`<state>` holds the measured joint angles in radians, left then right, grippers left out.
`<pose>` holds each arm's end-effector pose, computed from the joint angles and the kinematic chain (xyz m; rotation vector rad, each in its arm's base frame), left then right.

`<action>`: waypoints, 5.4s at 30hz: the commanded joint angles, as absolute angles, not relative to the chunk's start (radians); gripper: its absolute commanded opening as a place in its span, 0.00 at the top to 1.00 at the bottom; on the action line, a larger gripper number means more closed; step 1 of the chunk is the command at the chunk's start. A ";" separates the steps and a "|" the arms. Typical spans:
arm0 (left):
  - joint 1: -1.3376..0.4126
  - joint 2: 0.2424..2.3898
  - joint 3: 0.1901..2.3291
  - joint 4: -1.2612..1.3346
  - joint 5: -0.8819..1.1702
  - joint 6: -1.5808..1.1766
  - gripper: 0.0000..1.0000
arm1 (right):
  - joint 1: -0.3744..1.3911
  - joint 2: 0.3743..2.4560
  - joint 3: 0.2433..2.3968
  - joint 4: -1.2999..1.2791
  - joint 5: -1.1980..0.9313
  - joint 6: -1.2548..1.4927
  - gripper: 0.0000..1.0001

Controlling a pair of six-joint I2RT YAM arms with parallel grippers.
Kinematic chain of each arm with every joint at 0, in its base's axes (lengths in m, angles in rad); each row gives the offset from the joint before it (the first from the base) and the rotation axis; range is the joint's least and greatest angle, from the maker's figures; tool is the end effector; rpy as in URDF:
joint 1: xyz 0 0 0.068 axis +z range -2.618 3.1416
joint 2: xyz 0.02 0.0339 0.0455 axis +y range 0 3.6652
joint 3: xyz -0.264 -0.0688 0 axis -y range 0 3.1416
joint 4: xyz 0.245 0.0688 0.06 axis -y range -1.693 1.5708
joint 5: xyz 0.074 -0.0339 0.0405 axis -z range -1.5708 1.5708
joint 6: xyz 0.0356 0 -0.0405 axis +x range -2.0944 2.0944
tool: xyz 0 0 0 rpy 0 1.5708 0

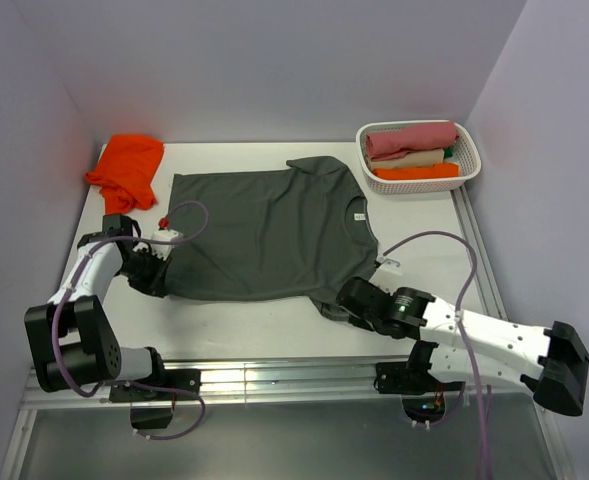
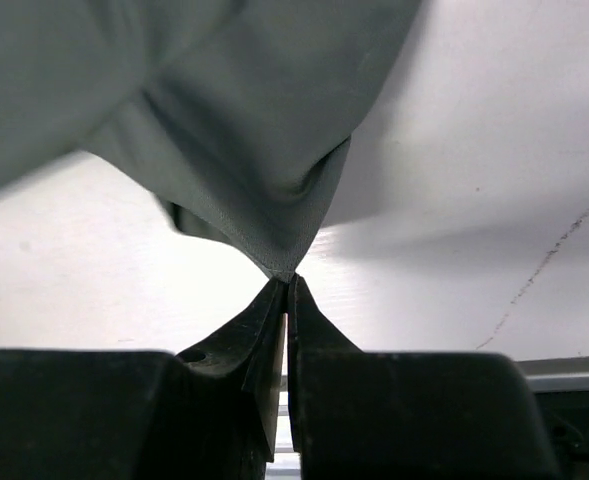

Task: Roll the t-shirts
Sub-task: Fold the tshirt

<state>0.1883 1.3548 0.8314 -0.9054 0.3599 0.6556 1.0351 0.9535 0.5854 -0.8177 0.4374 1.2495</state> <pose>0.2192 0.0290 0.1946 0.6934 2.7548 -0.3887 0.0932 0.1275 0.1981 0.3872 2.5536 0.2192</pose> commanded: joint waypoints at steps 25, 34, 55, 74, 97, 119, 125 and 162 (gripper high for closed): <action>0.160 1.552 1.112 -0.798 0.334 0.448 1.00 | 0.583 1.044 0.880 -0.632 0.394 0.770 0.93; 0.117 1.752 1.311 -0.776 0.284 0.382 1.00 | 0.468 1.311 1.031 -0.558 0.365 0.641 0.97; 0.092 1.947 1.479 -0.721 0.147 0.282 1.00 | 0.407 1.770 1.422 -0.584 0.410 0.471 1.00; 0.084 2.008 1.532 -0.709 0.115 0.239 1.00 | 0.387 1.899 1.529 -0.577 0.446 0.416 0.98; 0.172 1.796 1.407 -0.856 0.394 0.391 0.31 | 0.385 1.700 1.344 -0.611 0.411 0.518 0.45; 0.227 1.884 1.255 -0.796 0.485 0.433 0.32 | 0.373 1.674 1.012 -0.402 0.282 0.604 0.56; 0.229 1.894 1.252 -0.767 0.459 0.413 0.44 | 0.365 1.672 1.009 -0.396 0.282 0.603 0.63; 0.227 1.875 1.221 -0.765 0.399 0.428 1.00 | 0.302 1.641 1.029 -0.416 0.215 0.514 0.64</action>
